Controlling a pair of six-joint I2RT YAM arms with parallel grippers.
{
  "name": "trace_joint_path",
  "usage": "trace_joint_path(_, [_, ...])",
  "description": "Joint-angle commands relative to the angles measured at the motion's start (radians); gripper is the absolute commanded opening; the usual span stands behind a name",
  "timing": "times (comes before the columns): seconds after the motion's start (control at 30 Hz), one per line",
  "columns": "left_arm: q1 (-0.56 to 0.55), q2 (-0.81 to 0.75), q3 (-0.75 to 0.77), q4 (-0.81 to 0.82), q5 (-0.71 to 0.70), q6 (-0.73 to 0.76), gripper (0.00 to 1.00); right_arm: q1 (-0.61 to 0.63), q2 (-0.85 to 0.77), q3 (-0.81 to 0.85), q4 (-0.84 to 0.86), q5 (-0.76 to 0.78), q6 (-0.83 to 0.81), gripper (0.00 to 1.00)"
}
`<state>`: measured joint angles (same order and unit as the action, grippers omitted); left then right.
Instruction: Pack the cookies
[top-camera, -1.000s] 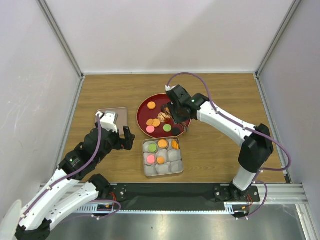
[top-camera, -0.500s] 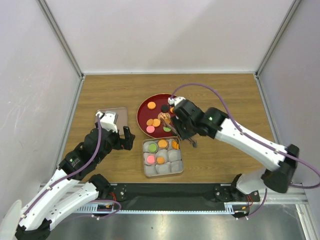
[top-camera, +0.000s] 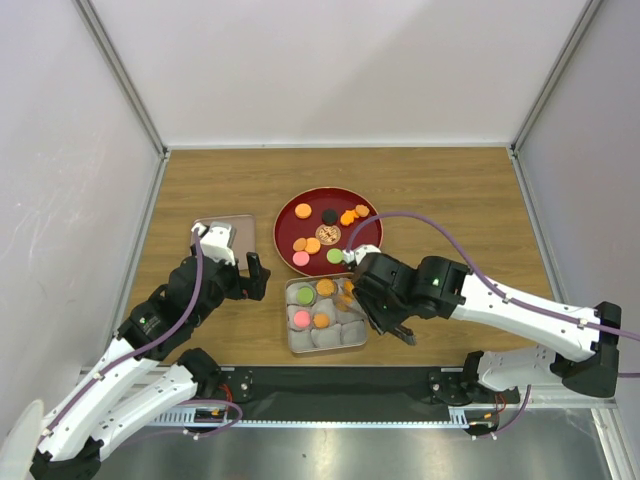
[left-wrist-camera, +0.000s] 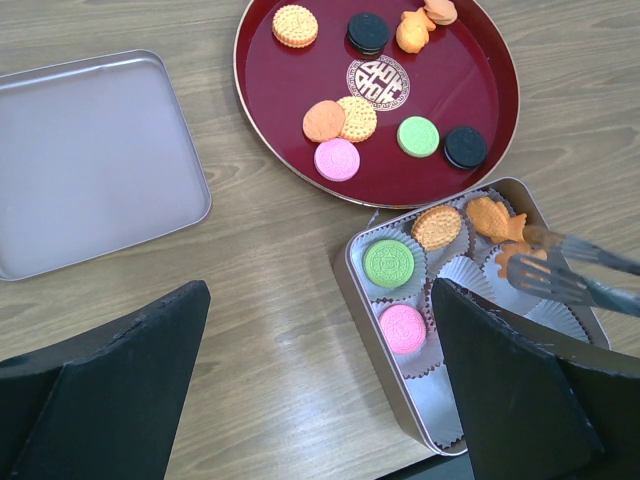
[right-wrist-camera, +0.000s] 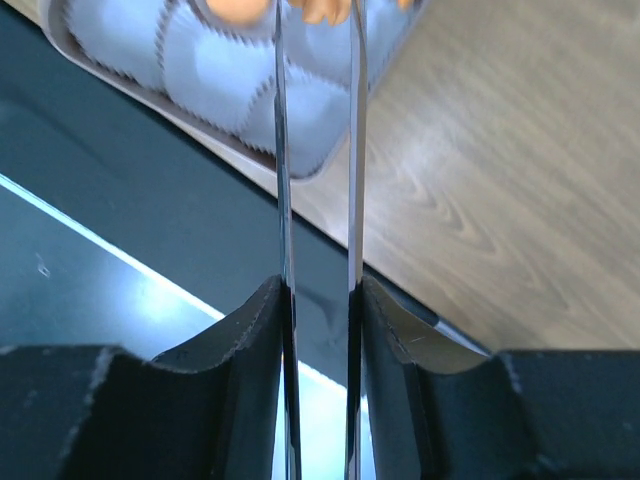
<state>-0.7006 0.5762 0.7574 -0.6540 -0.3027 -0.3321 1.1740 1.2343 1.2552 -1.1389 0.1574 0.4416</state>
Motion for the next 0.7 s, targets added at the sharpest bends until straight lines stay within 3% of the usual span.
trace_joint_path(0.0, [-0.008, 0.002, 0.013, 0.021, 0.005, -0.002, 1.00, 0.013, -0.016, -0.026, -0.007, 0.010, 0.046, 0.31])
trace_joint_path(0.4, [-0.008, 0.007, 0.014, 0.020, 0.005, -0.002, 1.00, 0.015, -0.001, -0.059, 0.014, 0.017, 0.048, 0.33])
trace_joint_path(0.67, [-0.007, 0.008, 0.014, 0.021, 0.005, -0.002, 1.00, 0.018, -0.001, -0.062, 0.008, 0.019, 0.048, 0.40])
